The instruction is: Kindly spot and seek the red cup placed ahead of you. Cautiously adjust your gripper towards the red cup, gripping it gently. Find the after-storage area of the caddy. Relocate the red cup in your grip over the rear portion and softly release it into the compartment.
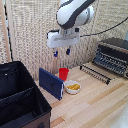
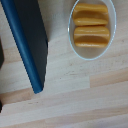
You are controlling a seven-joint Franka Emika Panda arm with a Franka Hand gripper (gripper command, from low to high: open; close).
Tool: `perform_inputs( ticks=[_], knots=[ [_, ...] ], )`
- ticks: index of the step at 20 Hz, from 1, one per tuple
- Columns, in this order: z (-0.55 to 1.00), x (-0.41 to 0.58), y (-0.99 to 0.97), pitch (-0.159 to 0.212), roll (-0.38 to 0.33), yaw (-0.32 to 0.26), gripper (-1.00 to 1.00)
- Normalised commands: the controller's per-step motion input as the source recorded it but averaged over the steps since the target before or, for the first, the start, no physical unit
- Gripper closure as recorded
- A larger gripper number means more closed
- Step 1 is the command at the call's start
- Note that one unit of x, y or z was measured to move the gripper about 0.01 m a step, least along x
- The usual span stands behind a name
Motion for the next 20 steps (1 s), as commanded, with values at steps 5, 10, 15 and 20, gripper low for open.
perform_inputs(
  ticks=[5,10,15,20],
  knots=[
    [-0.02,0.554,-0.38,0.004,0.0,-0.093,-1.0],
    [0.0,0.622,-0.41,0.035,0.001,-0.092,-1.0],
    [0.0,0.474,-0.45,0.076,0.003,-0.05,-1.0],
    [-0.03,0.301,-0.49,0.146,0.014,-0.017,-1.0]
  ],
)
